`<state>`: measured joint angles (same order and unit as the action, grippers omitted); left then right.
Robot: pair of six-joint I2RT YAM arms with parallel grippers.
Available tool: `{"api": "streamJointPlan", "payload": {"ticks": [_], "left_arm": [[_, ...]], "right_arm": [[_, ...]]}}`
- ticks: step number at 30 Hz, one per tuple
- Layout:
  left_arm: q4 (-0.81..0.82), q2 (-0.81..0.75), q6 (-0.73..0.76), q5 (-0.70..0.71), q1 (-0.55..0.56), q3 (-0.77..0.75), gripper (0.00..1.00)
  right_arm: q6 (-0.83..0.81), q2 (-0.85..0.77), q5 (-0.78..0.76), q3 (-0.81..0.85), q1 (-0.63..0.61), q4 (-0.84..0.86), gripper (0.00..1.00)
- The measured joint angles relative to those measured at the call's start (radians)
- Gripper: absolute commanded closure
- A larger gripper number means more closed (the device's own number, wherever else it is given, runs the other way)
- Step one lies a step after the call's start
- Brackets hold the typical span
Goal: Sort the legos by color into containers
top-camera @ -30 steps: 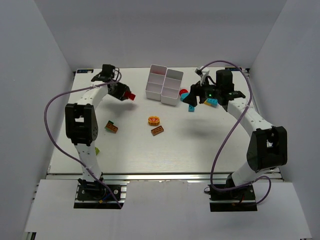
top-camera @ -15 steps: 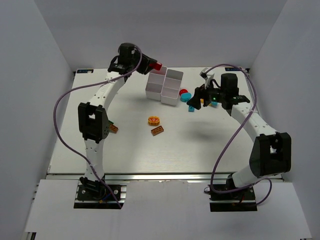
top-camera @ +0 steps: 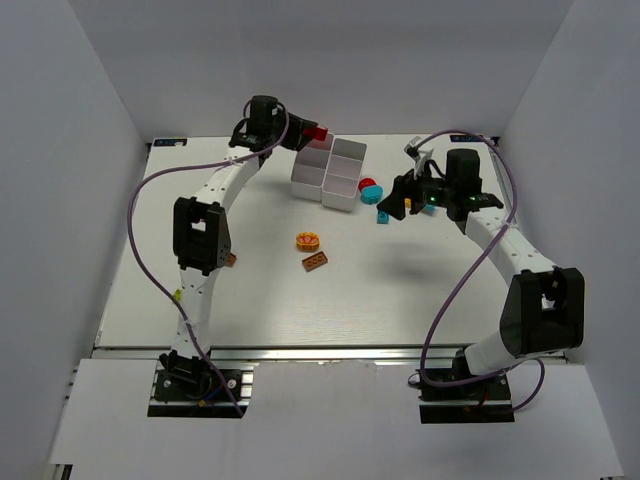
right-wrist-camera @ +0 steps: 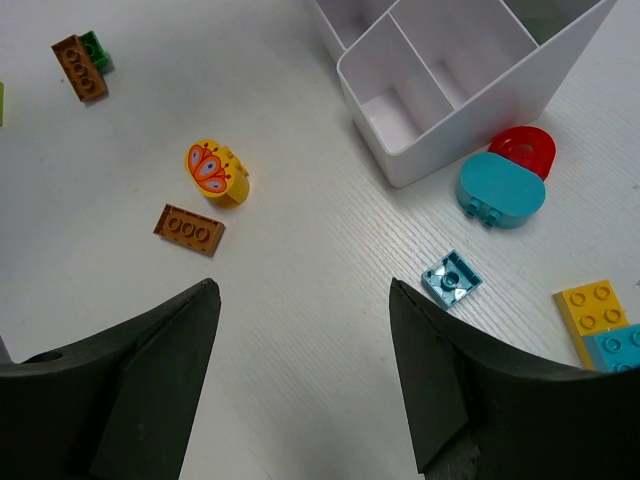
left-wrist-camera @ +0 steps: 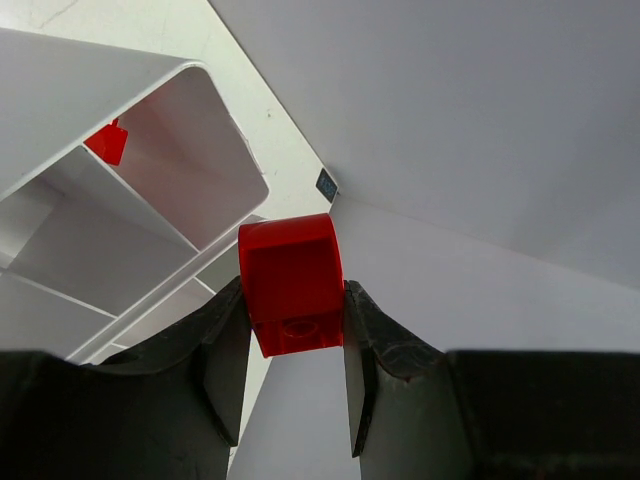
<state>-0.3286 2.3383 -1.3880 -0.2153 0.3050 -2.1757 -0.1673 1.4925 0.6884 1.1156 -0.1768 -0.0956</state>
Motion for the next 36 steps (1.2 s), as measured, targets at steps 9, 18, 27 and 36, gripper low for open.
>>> {"api": "streamJointPlan", "payload": {"ticks": [9,18,27,36], "left_arm": [[0.025,0.013,-0.024,0.022,0.000,-0.017,0.79],[0.044,0.074,-0.049,0.029,0.002,-0.019,0.72],[0.044,0.081,-0.059,0.033,0.005,-0.019,0.54],[0.045,0.081,-0.071,0.039,0.005,-0.019,0.39]], "right_arm": [[0.003,0.000,0.011,-0.002,0.008,0.003,0.26],[0.006,0.000,0.022,-0.002,0.017,0.017,0.26],[0.016,0.000,0.027,-0.016,0.022,0.025,0.26],[0.026,-0.001,0.034,-0.018,0.028,0.027,0.26]]}}
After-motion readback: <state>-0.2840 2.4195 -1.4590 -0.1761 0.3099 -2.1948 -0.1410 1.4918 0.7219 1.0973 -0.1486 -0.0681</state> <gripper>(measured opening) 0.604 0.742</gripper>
